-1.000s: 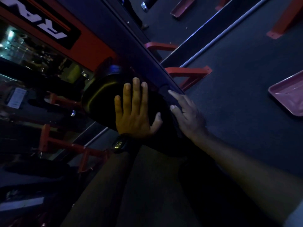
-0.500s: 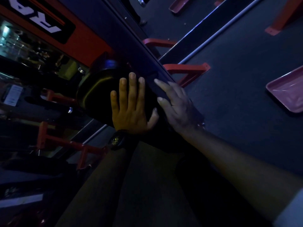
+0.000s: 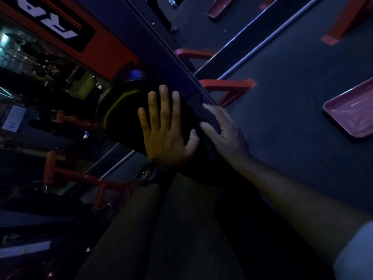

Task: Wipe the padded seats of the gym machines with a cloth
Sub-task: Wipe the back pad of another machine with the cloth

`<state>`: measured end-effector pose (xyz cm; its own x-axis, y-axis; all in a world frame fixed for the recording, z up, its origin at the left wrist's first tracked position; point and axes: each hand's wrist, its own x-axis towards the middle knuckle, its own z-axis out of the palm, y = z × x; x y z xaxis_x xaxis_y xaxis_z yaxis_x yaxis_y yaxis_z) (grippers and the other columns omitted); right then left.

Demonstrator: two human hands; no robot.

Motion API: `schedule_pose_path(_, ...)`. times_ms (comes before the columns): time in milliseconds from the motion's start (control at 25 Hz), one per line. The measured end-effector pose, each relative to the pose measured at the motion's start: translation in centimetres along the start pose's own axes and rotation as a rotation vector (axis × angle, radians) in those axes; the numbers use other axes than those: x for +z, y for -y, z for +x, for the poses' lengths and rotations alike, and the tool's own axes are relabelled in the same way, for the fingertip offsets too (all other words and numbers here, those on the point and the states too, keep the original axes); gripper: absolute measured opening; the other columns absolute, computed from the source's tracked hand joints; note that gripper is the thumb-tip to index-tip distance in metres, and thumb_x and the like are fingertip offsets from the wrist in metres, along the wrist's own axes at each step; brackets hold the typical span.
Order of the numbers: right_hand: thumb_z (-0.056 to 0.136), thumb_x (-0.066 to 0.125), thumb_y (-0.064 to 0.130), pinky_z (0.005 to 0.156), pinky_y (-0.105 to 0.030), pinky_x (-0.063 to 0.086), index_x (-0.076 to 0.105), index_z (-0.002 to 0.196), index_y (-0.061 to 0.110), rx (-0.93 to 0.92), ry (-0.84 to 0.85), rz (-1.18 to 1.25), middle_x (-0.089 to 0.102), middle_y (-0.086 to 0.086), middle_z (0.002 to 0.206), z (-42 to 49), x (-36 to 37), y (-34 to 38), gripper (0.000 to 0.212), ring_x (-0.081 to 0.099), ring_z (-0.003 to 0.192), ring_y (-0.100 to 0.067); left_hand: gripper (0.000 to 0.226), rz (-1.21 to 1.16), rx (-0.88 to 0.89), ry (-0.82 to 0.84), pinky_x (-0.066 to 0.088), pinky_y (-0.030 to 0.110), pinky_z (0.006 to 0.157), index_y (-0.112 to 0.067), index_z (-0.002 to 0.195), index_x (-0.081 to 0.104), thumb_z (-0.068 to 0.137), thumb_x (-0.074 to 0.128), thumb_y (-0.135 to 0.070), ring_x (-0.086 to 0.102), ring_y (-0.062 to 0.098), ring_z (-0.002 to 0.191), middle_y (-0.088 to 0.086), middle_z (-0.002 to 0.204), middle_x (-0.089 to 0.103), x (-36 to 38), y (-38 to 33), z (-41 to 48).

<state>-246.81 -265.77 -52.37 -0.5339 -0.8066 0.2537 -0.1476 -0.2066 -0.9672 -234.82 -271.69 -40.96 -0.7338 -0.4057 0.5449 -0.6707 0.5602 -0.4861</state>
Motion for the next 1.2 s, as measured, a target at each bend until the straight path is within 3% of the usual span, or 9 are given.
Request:
schedule_pose_path(120, 0.095, 0.043, 0.059, 0.105, -0.049, 0.046, 0.041, 0.147, 0.043, 0.154, 0.045, -0.029, 0.046, 0.009, 0.145, -1.5, -0.3, -1.9, 0.054, 0.049, 0.13, -0.012, 0.095, -0.03, -0.017, 0.066, -0.005, 0.048, 0.124, -0.005, 0.154, 0.038, 0.074, 0.066, -0.049, 0.013, 0.036, 0.151, 0.021, 0.162, 0.029, -0.3, -0.7, -0.4)
schedule_pose_path(200, 0.095, 0.041, 0.058, 0.105, -0.05, 0.044, 0.037, 0.147, 0.049, 0.123, 0.05, -0.022, 0.042, 0.006, 0.145, -0.8, 0.4, -0.4, 0.053, 0.047, 0.131, -0.017, 0.097, -0.033, 0.01, 0.101, -0.006, 0.049, 0.124, -0.005, 0.155, 0.038, 0.074, 0.069, -0.048, 0.011, 0.035, 0.151, 0.021, 0.163, 0.027, -0.1, -1.0, -1.0)
schedule_pose_path(320, 0.096, 0.04, 0.052, 0.103, -0.048, 0.046, 0.036, 0.148, 0.048, 0.05, 0.078, -0.074, 0.042, 0.005, 0.147, -0.7, 0.2, -1.1, 0.052, 0.047, 0.13, -0.017, 0.098, -0.008, 0.023, 0.136, -0.006, 0.05, 0.123, -0.005, 0.155, 0.037, 0.074, 0.069, -0.048, 0.01, 0.035, 0.151, 0.02, 0.163, 0.026, 0.3, -1.5, -1.7)
schedule_pose_path(480, 0.094, 0.039, 0.05, 0.101, -0.048, 0.048, 0.042, 0.147, 0.045, 0.172, 0.089, -0.059, 0.048, 0.009, 0.141, -1.1, -0.5, -2.6, 0.053, 0.052, 0.125, -0.013, 0.099, -0.005, 0.018, 0.164, -0.005, 0.051, 0.124, -0.007, 0.157, 0.034, 0.074, 0.068, -0.049, 0.007, 0.033, 0.153, 0.018, 0.165, 0.023, 0.4, -1.9, -2.2)
schedule_pose_path(640, 0.101, 0.044, 0.039, 0.101, -0.042, 0.048, 0.043, 0.149, 0.037, -0.009, 0.085, -0.03, 0.049, 0.006, 0.143, 0.1, 0.0, -1.1, 0.049, 0.051, 0.126, -0.014, 0.097, -0.032, 0.005, 0.163, -0.007, 0.049, 0.125, -0.008, 0.157, 0.035, 0.075, 0.067, -0.048, -0.012, 0.023, 0.156, 0.016, 0.165, 0.021, 0.8, -2.3, -2.8)
schedule_pose_path(800, 0.095, 0.04, 0.044, 0.102, -0.046, 0.047, 0.047, 0.146, 0.038, 0.196, 0.053, -0.1, 0.053, 0.008, 0.141, -2.0, -0.7, -4.3, 0.052, 0.054, 0.124, -0.017, 0.099, -0.042, 0.018, 0.208, -0.007, 0.05, 0.124, -0.009, 0.158, 0.031, 0.075, 0.066, -0.049, -0.018, 0.022, 0.154, 0.015, 0.166, 0.017, 0.8, -2.3, -2.9)
schedule_pose_path(920, 0.1, 0.044, 0.038, 0.1, -0.037, 0.044, 0.045, 0.149, 0.032, 0.046, 0.022, -0.065, 0.051, 0.001, 0.143, -1.0, 0.4, -1.7, 0.049, 0.051, 0.126, -0.019, 0.098, -0.047, 0.023, 0.22, -0.01, 0.05, 0.124, -0.008, 0.158, 0.03, 0.075, 0.065, -0.048, -0.02, 0.023, 0.154, 0.018, 0.165, 0.02, 1.1, -2.6, -3.1)
schedule_pose_path(1000, 0.102, 0.044, 0.038, 0.101, -0.042, 0.045, 0.042, 0.15, 0.034, 0.001, 0.033, -0.067, 0.05, 0.001, 0.144, -1.2, 0.4, -2.5, 0.048, 0.05, 0.129, -0.02, 0.097, -0.053, 0.021, 0.225, -0.012, 0.049, 0.123, -0.007, 0.157, 0.031, 0.076, 0.065, -0.048, -0.021, 0.023, 0.153, 0.019, 0.165, 0.021, 1.2, -2.8, -3.2)
schedule_pose_path(1200, 0.098, 0.045, 0.042, 0.102, -0.046, 0.047, 0.043, 0.148, 0.037, 0.237, 0.056, -0.102, 0.051, 0.006, 0.145, -3.0, -1.0, -5.6, 0.05, 0.051, 0.126, -0.014, 0.097, -0.057, 0.016, 0.247, -0.014, 0.048, 0.123, -0.008, 0.157, 0.032, 0.076, 0.066, -0.049, -0.021, 0.022, 0.153, 0.017, 0.166, 0.019, 1.2, -3.1, -3.4)
